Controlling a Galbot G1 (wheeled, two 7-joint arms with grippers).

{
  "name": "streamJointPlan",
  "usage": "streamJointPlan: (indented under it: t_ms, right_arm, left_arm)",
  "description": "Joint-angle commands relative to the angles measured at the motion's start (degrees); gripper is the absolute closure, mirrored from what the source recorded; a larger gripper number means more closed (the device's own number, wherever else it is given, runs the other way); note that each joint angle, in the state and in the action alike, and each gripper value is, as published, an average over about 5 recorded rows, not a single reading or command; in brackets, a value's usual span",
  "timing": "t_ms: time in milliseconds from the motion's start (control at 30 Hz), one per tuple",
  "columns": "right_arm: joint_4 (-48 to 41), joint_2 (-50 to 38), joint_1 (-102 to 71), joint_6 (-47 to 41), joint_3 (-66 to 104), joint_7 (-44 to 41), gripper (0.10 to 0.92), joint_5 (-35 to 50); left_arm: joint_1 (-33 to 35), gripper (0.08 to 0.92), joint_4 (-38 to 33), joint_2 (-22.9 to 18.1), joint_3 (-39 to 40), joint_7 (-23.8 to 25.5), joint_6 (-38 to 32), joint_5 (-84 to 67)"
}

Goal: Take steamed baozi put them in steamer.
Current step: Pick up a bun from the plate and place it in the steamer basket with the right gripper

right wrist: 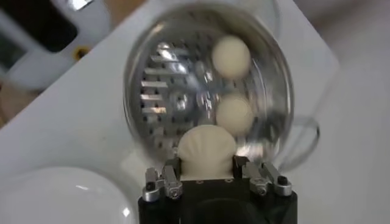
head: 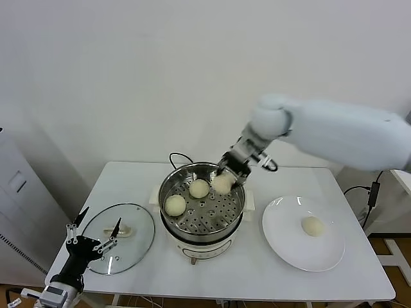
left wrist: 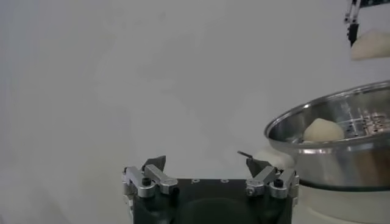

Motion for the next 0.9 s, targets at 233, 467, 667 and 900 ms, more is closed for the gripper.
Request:
streamJointPlan:
  t_ms: [233,467,667,900]
  right_arm:
    - [4.02,9.47,-10.87,13.54,1.69,-2.07,0.508,-22.04]
    - [3.7,9.23,-12.29,13.72,2.01,-1.74,0.505,-23.73]
    - [3.33,9.07,-12.35,13.96,2.68,-0.51,0.411,-24.6]
    - [1.19,5.91,-9.41,11.74,5.96,-1.05,0.232,-18.5]
  left_arm:
    - [-0.09,0.177,0.38,-0.33,-0.41,0.18,-0.2,-0.31]
    - [0.19,0.177,0.3,-0.71,-0.33,0.22,-0.49,-0.26]
    - [0.29,0.177,0.4,-0.68,-0.41,0.23,-0.59,-0.25]
    - [0.14,0.177,0.79,-0.85,-0.15,0.3,-0.79,-0.17]
